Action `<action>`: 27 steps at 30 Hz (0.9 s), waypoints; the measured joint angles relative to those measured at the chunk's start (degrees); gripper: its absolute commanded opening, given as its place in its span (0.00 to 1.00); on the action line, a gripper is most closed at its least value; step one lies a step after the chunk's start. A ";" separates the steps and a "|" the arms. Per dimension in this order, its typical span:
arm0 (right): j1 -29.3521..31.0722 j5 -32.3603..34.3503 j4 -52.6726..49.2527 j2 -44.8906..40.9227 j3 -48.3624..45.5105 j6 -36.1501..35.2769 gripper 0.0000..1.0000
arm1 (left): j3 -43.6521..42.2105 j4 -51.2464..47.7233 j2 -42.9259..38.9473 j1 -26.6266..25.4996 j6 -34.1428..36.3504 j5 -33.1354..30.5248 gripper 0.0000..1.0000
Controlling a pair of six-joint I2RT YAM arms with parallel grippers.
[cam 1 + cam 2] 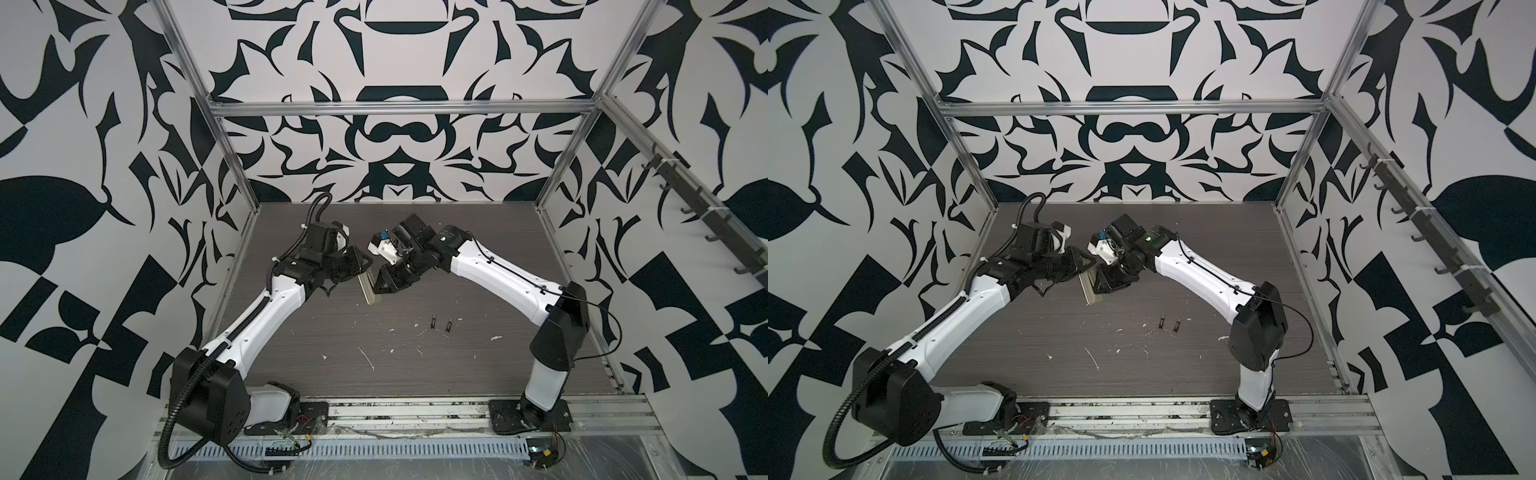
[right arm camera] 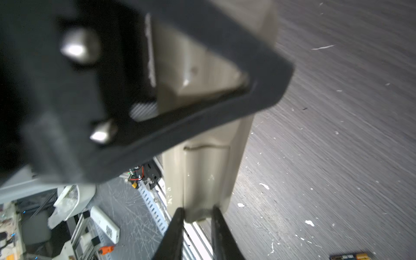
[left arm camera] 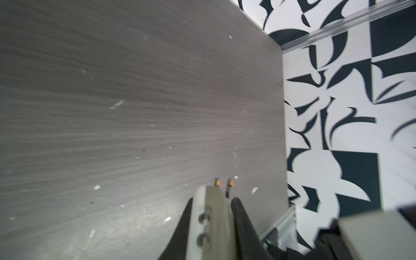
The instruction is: Load the batteries into the remote control
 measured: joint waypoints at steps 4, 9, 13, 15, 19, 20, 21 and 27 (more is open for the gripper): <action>0.07 -0.81 0.24 0.00 0.00 -0.09 0.10 | 0.02 0.00 0.00 0.00 0.02 -0.59 0.00; 0.07 -1.09 0.26 0.00 0.00 -0.13 0.11 | 0.02 0.00 0.00 0.00 0.02 -1.05 0.00; 0.07 -1.03 0.22 0.00 0.00 -0.07 0.24 | 0.02 0.00 0.00 0.00 0.02 -1.09 0.00; 0.07 -0.90 0.22 0.00 0.00 -0.17 0.30 | 0.02 0.00 0.00 0.00 0.02 -1.11 0.00; 0.04 -0.50 0.20 -0.07 0.00 -0.02 0.41 | 0.02 0.02 0.00 0.00 0.02 -1.07 0.00; 0.04 -0.39 0.20 -0.07 0.00 0.00 0.42 | 0.02 0.02 0.00 0.00 0.02 -1.07 0.00; 0.04 -0.33 0.20 -0.09 0.00 -0.02 0.44 | 0.02 0.02 0.00 0.00 0.02 -1.05 0.00; -0.37 0.09 0.17 -0.83 0.00 0.04 0.61 | 0.02 0.04 0.02 0.00 0.07 -0.81 0.00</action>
